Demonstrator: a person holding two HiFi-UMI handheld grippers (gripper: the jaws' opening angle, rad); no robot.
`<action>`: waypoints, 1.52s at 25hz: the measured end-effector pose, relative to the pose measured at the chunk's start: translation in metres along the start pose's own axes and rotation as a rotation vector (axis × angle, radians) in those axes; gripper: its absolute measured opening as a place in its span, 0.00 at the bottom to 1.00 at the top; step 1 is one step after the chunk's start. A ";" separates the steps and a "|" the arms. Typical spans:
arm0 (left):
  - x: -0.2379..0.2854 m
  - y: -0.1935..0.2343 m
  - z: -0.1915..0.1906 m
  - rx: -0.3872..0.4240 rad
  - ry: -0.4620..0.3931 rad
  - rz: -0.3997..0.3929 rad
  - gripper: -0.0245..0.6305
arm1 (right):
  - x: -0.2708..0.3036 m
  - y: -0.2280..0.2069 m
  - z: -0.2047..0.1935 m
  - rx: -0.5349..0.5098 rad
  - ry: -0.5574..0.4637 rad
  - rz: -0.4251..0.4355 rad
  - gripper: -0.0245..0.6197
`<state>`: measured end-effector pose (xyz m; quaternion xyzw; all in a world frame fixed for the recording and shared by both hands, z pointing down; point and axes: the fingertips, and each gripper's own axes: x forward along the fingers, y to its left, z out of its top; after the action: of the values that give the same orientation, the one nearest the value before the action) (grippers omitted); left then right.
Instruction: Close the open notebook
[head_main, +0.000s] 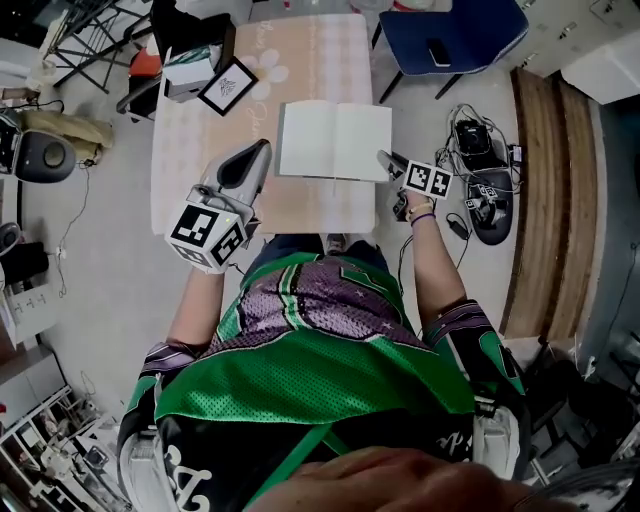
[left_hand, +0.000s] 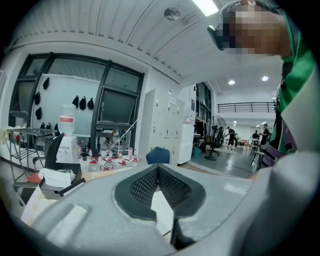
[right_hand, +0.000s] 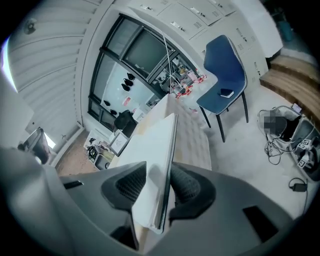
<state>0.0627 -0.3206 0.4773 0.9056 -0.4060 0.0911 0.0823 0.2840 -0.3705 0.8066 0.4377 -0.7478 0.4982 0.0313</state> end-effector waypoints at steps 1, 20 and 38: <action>-0.002 0.001 0.002 0.002 -0.006 0.002 0.06 | -0.001 0.001 0.001 -0.007 -0.001 -0.008 0.26; -0.030 0.017 0.022 -0.040 -0.091 0.044 0.06 | -0.012 0.020 0.011 -0.112 0.027 -0.096 0.10; -0.054 0.022 0.035 -0.031 -0.122 0.080 0.06 | -0.026 0.072 0.052 -0.342 0.106 -0.101 0.10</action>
<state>0.0143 -0.3037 0.4322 0.8911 -0.4475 0.0327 0.0679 0.2709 -0.3863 0.7162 0.4359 -0.7961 0.3840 0.1695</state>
